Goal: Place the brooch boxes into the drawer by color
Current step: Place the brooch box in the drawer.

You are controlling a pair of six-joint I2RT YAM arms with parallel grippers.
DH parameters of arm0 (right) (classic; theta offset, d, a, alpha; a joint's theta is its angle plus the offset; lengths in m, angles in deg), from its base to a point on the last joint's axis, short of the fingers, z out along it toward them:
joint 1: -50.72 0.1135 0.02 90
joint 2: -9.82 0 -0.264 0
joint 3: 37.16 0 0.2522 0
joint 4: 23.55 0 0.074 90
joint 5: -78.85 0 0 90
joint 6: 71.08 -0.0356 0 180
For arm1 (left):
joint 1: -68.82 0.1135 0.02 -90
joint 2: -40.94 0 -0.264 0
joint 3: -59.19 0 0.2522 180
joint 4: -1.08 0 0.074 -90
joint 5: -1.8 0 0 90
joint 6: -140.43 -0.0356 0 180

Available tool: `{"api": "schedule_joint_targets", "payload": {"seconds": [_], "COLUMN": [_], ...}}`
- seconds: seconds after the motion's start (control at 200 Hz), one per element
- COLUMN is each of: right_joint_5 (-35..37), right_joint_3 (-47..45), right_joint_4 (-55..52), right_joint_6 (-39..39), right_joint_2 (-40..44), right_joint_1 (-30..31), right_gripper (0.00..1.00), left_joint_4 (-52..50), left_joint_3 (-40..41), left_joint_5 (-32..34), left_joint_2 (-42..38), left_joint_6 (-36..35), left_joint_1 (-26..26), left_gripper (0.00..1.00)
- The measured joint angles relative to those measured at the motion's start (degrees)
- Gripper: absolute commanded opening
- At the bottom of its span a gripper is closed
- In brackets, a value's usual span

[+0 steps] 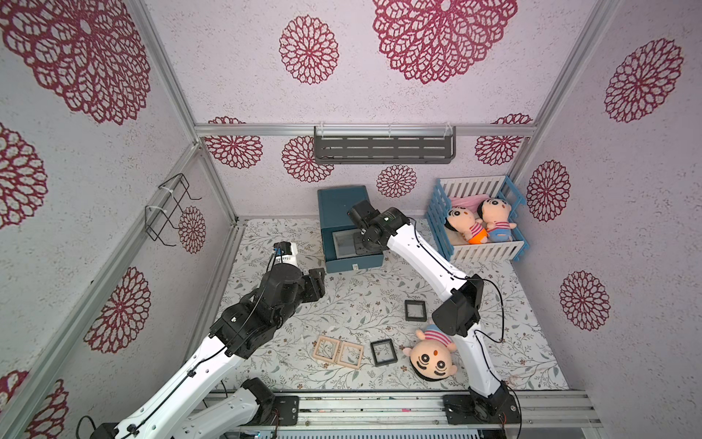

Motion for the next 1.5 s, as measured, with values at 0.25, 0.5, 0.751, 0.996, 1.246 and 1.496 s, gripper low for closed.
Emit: {"api": "schedule_joint_targets", "payload": {"seconds": [0.25,0.5,0.751,0.996,1.246,1.496], "right_joint_5": [-0.15,-0.11,-0.07,-0.57,-1.01,-1.31], "right_joint_3": [-0.74,-0.94,-0.98,-1.01,-0.98,-1.01], "right_joint_4": [1.05,1.20,1.18,1.20,1.25,2.05], "right_joint_6": [-0.04,-0.44,-0.63,-0.83,-1.18,-2.40], "right_joint_2": [0.00,0.00,0.00,0.72,2.32,4.02], "right_joint_1": [-0.35,-0.37,-0.42,-0.42,-0.35,-0.35], "right_gripper": [0.00,0.30,0.39,0.44,0.45,0.45], "left_joint_4": [0.11,0.39,0.46,0.55,0.87,0.90], "left_joint_3": [0.00,0.00,0.17,0.66,0.66,1.03], "left_joint_5": [-0.07,-0.07,-0.26,-0.81,-1.33,-2.05], "left_joint_2": [0.11,0.22,0.98,0.98,1.29,1.29], "left_joint_6": [0.00,-0.02,0.02,0.37,0.68,1.09], "left_joint_1": [0.00,0.00,0.04,0.04,0.04,0.72], "left_gripper": [0.67,0.68,0.68,0.68,0.68,0.69]}}
